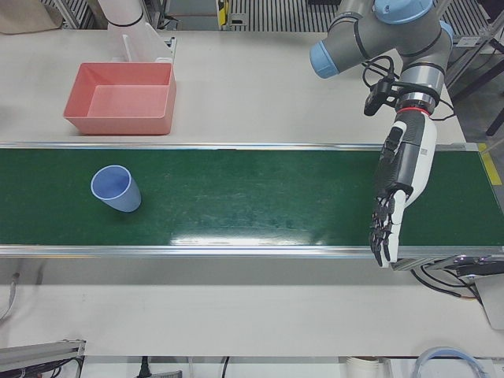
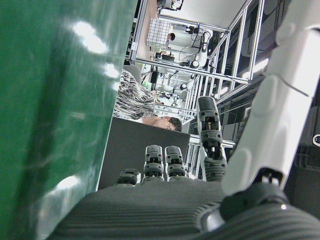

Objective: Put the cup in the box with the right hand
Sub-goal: 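Wait with the open right hand as the cup slides into its fingers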

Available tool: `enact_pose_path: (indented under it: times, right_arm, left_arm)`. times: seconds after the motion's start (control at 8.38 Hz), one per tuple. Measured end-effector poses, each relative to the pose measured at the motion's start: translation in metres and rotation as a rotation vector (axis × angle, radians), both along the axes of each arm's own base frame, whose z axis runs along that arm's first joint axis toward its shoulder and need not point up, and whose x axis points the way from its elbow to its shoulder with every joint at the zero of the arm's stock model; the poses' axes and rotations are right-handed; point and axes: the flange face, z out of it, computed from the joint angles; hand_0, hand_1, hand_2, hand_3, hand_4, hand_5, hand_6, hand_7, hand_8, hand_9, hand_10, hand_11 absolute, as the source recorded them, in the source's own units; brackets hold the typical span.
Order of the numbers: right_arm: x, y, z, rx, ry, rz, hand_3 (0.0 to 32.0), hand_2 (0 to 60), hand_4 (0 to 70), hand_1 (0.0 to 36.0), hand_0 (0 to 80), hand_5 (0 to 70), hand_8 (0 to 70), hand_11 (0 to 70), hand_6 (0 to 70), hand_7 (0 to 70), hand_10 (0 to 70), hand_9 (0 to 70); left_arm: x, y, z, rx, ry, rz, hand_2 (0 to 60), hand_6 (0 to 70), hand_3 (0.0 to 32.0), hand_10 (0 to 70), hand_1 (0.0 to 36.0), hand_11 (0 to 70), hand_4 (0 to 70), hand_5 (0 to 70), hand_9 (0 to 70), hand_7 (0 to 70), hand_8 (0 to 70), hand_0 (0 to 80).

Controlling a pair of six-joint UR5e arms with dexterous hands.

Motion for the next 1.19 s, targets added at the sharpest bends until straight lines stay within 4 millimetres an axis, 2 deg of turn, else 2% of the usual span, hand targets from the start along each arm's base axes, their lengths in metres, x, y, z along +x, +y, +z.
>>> enact_pose_path:
  times: [0.12, 0.24, 0.36, 0.48, 0.6, 0.72, 0.83, 0.95, 1.07, 1.19]
  right_arm:
    - [0.0000, 0.0004, -0.0012, 0.002, -0.002, -0.001, 0.0, 1.6, 22.6, 11.5, 54.8, 5.3, 7.5, 3.0, 5.0, 17.4, 1.0, 14.7]
    - [0.0001, 0.0009, -0.0020, 0.003, -0.002, -0.003, 0.0, 0.0, 23.3, 10.9, 55.4, 5.3, 7.5, 2.3, 4.9, 17.1, 0.4, 14.6]
    - [-0.0005, 0.0014, -0.0025, 0.003, -0.002, -0.006, 0.0, 0.0, 22.8, 11.0, 55.3, 5.4, 7.5, 1.6, 4.8, 16.9, 0.0, 14.5]
    - [-0.0021, 0.0023, -0.0026, 0.003, -0.001, -0.010, 0.0, 3.1, 19.8, 12.8, 54.2, 5.4, 7.5, 1.2, 4.7, 16.7, 0.0, 14.5]
    - [-0.0040, 0.0034, -0.0031, 0.004, -0.002, -0.014, 0.0, 0.0, 21.3, 11.2, 55.6, 5.4, 7.5, 1.1, 4.7, 16.4, 0.0, 14.5]
    - [-0.0054, 0.0047, -0.0041, 0.005, -0.003, -0.018, 0.0, 3.1, 18.8, 13.1, 54.6, 5.4, 7.5, 0.7, 4.7, 16.3, 0.0, 14.4]
    - [-0.0064, 0.0057, -0.0051, 0.006, -0.005, -0.021, 0.0, 0.0, 21.4, 11.2, 55.5, 5.4, 7.5, 0.5, 4.7, 16.4, 0.0, 14.5]
    - [-0.0077, 0.0067, -0.0048, 0.006, -0.004, -0.024, 0.0, 1.6, 20.6, 12.1, 54.8, 5.3, 7.5, 0.5, 4.7, 16.6, 0.0, 14.5]
    - [-0.0087, 0.0074, -0.0045, 0.005, -0.003, -0.026, 0.0, 0.0, 22.4, 11.0, 55.1, 5.3, 7.5, 0.5, 4.7, 16.8, 0.0, 14.5]
    - [-0.0091, 0.0077, -0.0042, 0.005, -0.002, -0.027, 0.0, 6.6, 17.8, 14.6, 52.9, 5.3, 7.5, 0.5, 4.7, 16.8, 0.0, 14.6]
  left_arm:
    - [0.0000, 0.0001, -0.0002, 0.000, 0.000, 0.000, 0.0, 0.0, 0.0, 0.0, 0.0, 0.0, 0.0, 0.0, 0.0, 0.0, 0.0, 0.0]
    - [0.0000, 0.0001, -0.0004, 0.000, 0.000, 0.000, 0.0, 0.0, 0.0, 0.0, 0.0, 0.0, 0.0, 0.0, 0.0, 0.0, 0.0, 0.0]
    - [0.0000, 0.0000, -0.0004, 0.001, 0.000, 0.000, 0.0, 0.0, 0.0, 0.0, 0.0, 0.0, 0.0, 0.0, 0.0, 0.0, 0.0, 0.0]
    - [0.0000, 0.0000, -0.0005, 0.001, 0.000, 0.000, 0.0, 0.0, 0.0, 0.0, 0.0, 0.0, 0.0, 0.0, 0.0, 0.0, 0.0, 0.0]
    - [0.0000, 0.0000, -0.0005, 0.001, 0.000, 0.000, 0.0, 0.0, 0.0, 0.0, 0.0, 0.0, 0.0, 0.0, 0.0, 0.0, 0.0, 0.0]
    - [0.0000, 0.0000, -0.0005, 0.001, 0.000, 0.000, 0.0, 0.0, 0.0, 0.0, 0.0, 0.0, 0.0, 0.0, 0.0, 0.0, 0.0, 0.0]
    - [0.0000, 0.0000, -0.0005, 0.001, 0.000, 0.000, 0.0, 0.0, 0.0, 0.0, 0.0, 0.0, 0.0, 0.0, 0.0, 0.0, 0.0, 0.0]
    - [0.0000, 0.0001, -0.0003, 0.000, 0.000, 0.000, 0.0, 0.0, 0.0, 0.0, 0.0, 0.0, 0.0, 0.0, 0.0, 0.0, 0.0, 0.0]
    - [0.0000, 0.0001, -0.0002, 0.000, 0.000, 0.000, 0.0, 0.0, 0.0, 0.0, 0.0, 0.0, 0.0, 0.0, 0.0, 0.0, 0.0, 0.0]
    - [0.0000, 0.0001, 0.0000, -0.001, 0.000, 0.000, 0.0, 0.0, 0.0, 0.0, 0.0, 0.0, 0.0, 0.0, 0.0, 0.0, 0.0, 0.0]
